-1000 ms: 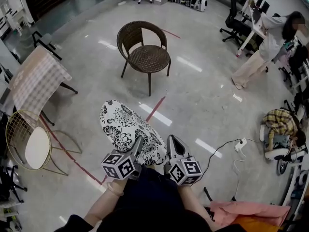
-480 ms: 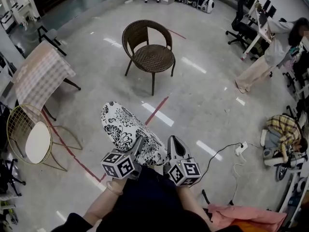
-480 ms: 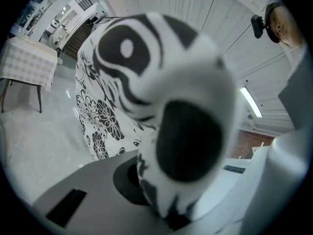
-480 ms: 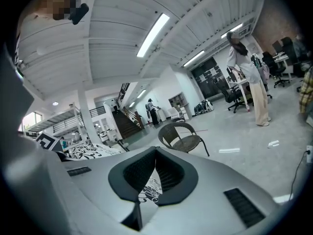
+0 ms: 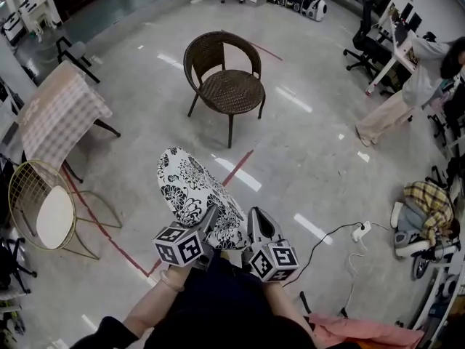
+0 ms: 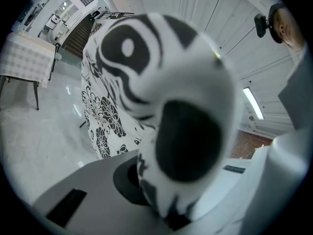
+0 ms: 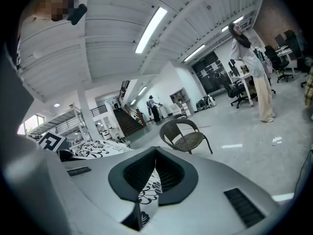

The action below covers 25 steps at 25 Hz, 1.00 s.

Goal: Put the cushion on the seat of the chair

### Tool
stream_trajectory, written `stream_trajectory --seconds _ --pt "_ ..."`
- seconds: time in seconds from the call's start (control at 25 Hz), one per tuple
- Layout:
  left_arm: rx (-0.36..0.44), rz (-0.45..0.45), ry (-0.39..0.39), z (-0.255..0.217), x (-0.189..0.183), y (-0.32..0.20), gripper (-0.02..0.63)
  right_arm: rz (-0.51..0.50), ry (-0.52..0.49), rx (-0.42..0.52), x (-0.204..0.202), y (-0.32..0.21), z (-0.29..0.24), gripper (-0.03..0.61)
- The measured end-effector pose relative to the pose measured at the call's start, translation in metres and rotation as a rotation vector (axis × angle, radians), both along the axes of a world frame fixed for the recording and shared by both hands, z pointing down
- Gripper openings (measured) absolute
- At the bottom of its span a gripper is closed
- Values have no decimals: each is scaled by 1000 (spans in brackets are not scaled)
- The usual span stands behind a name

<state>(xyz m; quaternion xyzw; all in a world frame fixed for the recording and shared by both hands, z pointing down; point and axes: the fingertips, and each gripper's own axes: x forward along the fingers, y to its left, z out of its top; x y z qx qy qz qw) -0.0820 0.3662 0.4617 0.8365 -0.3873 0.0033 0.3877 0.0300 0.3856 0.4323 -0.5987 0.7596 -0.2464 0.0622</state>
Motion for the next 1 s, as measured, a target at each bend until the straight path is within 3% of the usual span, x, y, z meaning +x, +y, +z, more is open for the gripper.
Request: stream_trajectory --seconds 1.0 --pt "14 28 44 -13 6 -183 26 43 33 -27 4 -177 -8 -8"
